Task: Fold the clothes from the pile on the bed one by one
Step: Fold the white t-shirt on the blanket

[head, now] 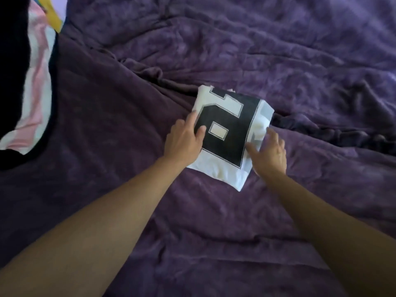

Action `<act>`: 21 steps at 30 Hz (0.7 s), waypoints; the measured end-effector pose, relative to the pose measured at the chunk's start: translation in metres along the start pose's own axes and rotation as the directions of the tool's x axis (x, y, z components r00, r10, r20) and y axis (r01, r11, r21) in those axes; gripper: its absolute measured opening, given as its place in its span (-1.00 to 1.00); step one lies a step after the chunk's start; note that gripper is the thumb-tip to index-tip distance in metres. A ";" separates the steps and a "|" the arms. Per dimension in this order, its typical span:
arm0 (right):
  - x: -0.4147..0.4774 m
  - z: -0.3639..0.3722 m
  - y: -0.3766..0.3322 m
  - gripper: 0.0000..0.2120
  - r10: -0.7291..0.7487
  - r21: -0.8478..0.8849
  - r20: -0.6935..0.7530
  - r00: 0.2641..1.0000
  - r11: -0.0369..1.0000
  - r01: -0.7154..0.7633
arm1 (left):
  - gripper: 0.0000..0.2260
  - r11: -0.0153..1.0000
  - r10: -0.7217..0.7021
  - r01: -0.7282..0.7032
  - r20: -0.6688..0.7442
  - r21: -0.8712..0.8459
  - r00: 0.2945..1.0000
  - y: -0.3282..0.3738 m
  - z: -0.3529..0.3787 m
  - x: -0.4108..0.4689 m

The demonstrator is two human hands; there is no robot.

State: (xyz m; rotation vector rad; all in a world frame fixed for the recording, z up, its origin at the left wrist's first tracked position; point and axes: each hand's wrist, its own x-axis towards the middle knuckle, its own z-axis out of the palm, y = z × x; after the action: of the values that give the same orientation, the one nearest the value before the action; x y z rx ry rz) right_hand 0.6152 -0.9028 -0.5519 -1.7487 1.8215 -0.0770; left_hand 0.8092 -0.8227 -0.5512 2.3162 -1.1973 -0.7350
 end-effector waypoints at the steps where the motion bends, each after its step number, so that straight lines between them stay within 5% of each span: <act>1: 0.005 0.005 0.002 -0.29 0.028 0.037 0.020 0.999 0.999 -0.029 | -0.50 0.999 0.008 -0.010 0.039 0.053 0.999 0.003 0.011 0.006; 4: 0.017 0.026 0.000 -0.22 0.040 0.197 0.031 0.999 0.979 -0.045 | -0.47 0.989 0.055 -0.057 0.020 0.139 0.998 0.005 0.038 0.019; 8: 0.001 0.039 0.004 -0.29 0.020 0.337 -0.024 1.000 0.941 -0.011 | -0.53 0.971 0.089 -0.079 0.038 -0.226 0.995 -0.006 0.041 0.021; 13: -0.072 0.017 0.048 -0.38 -0.016 0.254 -0.091 0.996 0.966 0.039 | -0.57 0.932 0.151 -0.110 0.096 -0.345 0.984 0.017 0.035 -0.046; 21: -0.206 -0.069 0.165 -0.47 0.160 0.208 -0.074 0.984 0.968 -0.141 | -0.56 0.919 0.219 -0.099 0.287 -0.381 0.932 0.100 0.060 -0.196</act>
State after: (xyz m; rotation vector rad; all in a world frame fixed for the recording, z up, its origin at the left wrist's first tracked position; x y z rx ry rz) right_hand 0.4265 -0.7165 -0.4905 -1.4832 1.9322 -0.2744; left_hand 0.6153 -0.7205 -0.4884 1.8164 -1.2474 -1.2001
